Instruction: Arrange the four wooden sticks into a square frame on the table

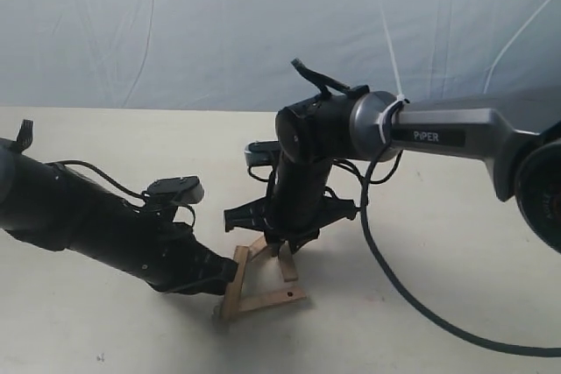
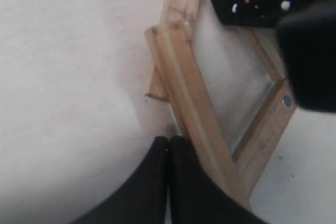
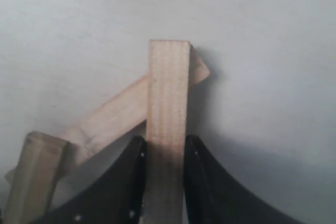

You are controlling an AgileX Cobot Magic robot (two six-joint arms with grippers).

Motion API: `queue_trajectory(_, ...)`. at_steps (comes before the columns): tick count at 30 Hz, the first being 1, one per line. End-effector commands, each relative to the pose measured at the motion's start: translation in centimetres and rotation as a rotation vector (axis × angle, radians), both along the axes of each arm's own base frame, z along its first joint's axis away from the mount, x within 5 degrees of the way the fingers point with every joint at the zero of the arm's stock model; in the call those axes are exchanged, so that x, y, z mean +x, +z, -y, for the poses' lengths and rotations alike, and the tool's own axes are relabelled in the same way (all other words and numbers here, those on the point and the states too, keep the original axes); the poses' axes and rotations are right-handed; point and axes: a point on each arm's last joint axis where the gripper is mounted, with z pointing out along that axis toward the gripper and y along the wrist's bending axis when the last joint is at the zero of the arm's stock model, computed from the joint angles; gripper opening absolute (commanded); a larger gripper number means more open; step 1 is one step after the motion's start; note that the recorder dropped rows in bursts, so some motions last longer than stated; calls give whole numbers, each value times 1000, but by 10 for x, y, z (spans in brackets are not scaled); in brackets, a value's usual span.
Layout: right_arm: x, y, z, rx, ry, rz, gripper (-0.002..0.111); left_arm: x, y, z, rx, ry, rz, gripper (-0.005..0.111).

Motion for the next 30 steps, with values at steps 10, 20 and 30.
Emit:
queue_trajectory(10, -2, -11, -8, 37, -33, -20, -1, 8, 1, -5, 55, 35, 82, 0)
queue_trajectory(20, 18, 6, 1, 47, -60, 21, -1, 4, 28, -29, 100, 102, 192, 0)
queue_trajectory(30, 26, 7, 3, 48, -55, 59, 3, -19, 18, -22, 114, 14, 165, 0)
